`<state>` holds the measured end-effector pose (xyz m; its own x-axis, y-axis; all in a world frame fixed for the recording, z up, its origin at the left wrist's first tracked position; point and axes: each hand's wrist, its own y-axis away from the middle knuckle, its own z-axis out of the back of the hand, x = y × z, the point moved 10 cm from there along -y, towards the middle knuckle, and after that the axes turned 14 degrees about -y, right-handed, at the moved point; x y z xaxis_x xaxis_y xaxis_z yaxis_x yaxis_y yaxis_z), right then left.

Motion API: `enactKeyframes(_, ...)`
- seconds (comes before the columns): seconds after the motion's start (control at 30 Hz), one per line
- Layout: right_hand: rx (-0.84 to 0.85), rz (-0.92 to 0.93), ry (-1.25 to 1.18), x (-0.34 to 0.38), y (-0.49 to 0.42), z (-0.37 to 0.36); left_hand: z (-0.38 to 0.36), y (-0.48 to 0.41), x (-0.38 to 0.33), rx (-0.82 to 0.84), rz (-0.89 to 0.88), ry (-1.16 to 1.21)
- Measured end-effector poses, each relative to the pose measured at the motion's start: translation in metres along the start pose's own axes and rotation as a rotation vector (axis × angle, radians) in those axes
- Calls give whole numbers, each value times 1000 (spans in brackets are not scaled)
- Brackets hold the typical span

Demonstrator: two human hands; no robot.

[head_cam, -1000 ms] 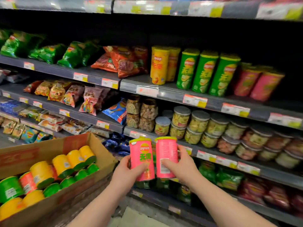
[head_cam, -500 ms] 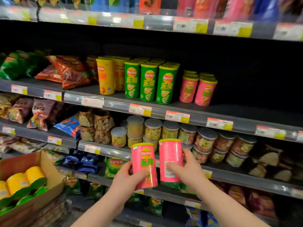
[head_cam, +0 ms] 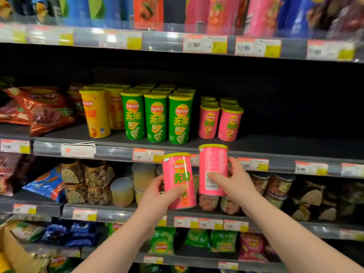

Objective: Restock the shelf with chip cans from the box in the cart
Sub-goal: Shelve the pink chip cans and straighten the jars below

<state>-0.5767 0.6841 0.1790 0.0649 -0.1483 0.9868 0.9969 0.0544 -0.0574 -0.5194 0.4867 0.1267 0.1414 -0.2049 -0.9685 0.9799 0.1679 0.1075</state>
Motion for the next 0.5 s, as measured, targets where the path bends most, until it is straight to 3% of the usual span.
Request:
enactKeyframes(0.2,-132,146,10,47,-49,11,11,-49,-32,33,-84,22)
enactKeyframes(0.5,-324,208,134,63,-119,3,38,-96,-42,69,-159,40)
